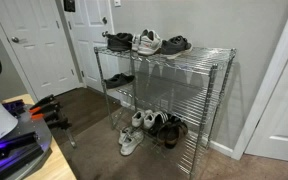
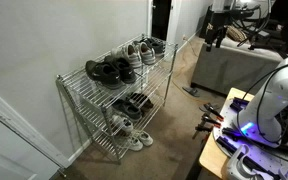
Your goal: Pick up the dark grey sneaker from the second shelf and put it on the topmost shelf.
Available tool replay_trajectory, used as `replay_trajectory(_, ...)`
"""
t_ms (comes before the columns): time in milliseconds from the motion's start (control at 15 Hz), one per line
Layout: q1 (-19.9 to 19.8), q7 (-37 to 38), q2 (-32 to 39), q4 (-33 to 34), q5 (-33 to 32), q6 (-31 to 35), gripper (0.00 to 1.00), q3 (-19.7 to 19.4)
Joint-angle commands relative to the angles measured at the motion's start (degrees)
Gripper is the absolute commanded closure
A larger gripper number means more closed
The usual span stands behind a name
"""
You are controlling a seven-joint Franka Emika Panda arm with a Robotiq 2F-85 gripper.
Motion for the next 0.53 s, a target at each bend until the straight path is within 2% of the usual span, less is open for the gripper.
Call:
replay_trajectory(0,-0.6,-0.3,0.1,0.1,0.2,-0.1,0.0,0.4)
replay_trajectory(467,-0.4,0.5,0.2,-0.1,0.3,0.4,0.0,1.0)
